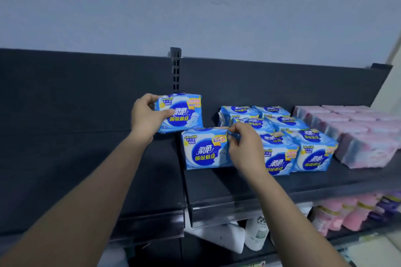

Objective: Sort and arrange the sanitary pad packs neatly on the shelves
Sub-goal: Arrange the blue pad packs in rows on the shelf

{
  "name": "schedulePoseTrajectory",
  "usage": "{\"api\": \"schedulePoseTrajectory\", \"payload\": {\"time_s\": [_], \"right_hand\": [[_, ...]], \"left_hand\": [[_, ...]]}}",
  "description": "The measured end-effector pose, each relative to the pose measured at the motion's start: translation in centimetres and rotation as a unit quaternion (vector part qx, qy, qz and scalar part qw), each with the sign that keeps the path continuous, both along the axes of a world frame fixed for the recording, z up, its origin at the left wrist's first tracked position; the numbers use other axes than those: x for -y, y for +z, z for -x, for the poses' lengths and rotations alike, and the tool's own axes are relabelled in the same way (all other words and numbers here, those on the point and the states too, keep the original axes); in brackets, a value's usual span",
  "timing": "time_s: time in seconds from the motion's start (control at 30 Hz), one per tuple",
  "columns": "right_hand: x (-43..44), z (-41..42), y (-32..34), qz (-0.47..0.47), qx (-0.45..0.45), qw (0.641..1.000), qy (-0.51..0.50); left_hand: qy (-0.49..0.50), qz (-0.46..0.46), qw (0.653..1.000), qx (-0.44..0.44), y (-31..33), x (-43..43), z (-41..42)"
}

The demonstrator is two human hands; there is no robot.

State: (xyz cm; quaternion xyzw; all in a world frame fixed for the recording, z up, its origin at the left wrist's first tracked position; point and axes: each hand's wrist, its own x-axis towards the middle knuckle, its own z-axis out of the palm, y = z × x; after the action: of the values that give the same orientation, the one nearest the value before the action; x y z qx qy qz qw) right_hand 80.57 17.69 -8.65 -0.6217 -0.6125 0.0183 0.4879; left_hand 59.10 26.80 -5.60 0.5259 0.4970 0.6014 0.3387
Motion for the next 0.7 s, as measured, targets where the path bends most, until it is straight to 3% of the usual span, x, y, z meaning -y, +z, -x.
{"api": "schedulePoseTrajectory", "payload": {"time_s": [0.2, 0.3, 0.47, 0.7], "right_hand": [[0.7, -0.4, 2.0, 0.107, 0.013, 0.994, 0.012], [0.8, -0.6, 2.3, 0.181, 0.127, 0.974, 0.045], [-0.5, -0.3, 1.6, 0.150, 0.152, 0.976, 0.053], [-2.2, 0.0, 1.2, 0.137, 0.183, 0.973, 0.017]], "left_hand": [[-0.033, 0.009, 0.997, -0.069, -2.0, -5.0, -1.9], [-0.039, 0.007, 0.994, -0.100, -2.9, -6.0, -3.3], [-0.041, -0.008, 0.979, -0.199, -3.7, -7.1, -5.2], [-0.056, -0.071, 0.932, -0.352, -3.8, -8.5, -5.7]]}}
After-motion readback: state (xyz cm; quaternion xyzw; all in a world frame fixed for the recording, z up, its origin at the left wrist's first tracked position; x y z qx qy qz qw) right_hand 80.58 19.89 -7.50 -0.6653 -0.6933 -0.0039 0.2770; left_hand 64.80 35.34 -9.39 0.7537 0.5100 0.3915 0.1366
